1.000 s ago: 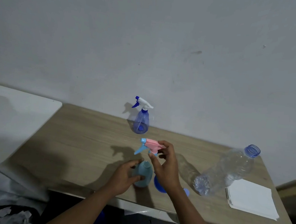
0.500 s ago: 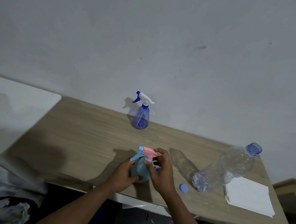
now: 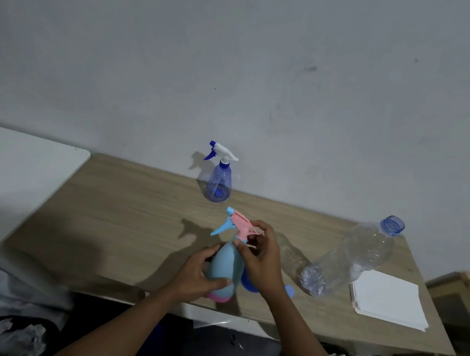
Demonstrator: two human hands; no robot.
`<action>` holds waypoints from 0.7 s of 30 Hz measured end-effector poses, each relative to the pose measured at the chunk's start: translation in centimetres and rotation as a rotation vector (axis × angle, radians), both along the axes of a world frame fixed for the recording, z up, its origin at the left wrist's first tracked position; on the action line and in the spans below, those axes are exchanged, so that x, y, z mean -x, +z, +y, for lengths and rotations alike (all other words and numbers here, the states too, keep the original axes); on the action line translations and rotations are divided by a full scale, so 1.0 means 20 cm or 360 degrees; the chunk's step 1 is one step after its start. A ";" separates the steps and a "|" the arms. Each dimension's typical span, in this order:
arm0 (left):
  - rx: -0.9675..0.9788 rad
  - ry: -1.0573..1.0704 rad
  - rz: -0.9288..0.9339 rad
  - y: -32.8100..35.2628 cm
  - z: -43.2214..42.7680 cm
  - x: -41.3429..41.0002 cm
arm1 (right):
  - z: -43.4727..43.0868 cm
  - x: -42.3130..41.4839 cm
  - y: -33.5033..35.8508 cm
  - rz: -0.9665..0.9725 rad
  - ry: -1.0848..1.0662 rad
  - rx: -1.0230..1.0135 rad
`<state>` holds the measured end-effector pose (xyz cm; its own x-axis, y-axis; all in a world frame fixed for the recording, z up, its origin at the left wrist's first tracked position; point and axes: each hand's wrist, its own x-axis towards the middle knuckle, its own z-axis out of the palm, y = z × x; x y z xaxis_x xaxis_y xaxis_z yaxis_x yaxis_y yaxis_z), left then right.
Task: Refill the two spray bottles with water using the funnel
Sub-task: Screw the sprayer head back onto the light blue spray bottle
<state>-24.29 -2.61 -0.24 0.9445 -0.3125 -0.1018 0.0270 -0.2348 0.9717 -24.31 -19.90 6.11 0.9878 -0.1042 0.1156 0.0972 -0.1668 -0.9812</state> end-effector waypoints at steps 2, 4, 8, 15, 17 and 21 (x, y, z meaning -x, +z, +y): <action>0.0084 -0.0025 0.0018 0.07 -0.01 0.02 | -0.02 -0.02 0.07 0.0022 0.0020 -0.0142; 0.0141 -0.0048 0.0061 0.13 -0.02 0.03 | -0.05 -0.02 0.14 0.0025 0.0046 -0.0229; 0.0275 -0.0077 0.0117 0.28 -0.06 0.05 | -0.09 0.00 0.28 0.0035 0.0086 -0.0336; 0.0458 -0.0224 0.0189 0.51 -0.09 0.12 | -0.14 0.06 0.48 -0.0110 0.0192 -0.0185; 0.0527 -0.0269 0.0209 0.57 -0.09 0.15 | -0.15 0.08 0.53 -0.0170 0.0192 -0.0156; 0.0583 -0.0263 0.0151 0.65 -0.10 0.20 | -0.18 0.11 0.63 -0.0186 0.0163 -0.0134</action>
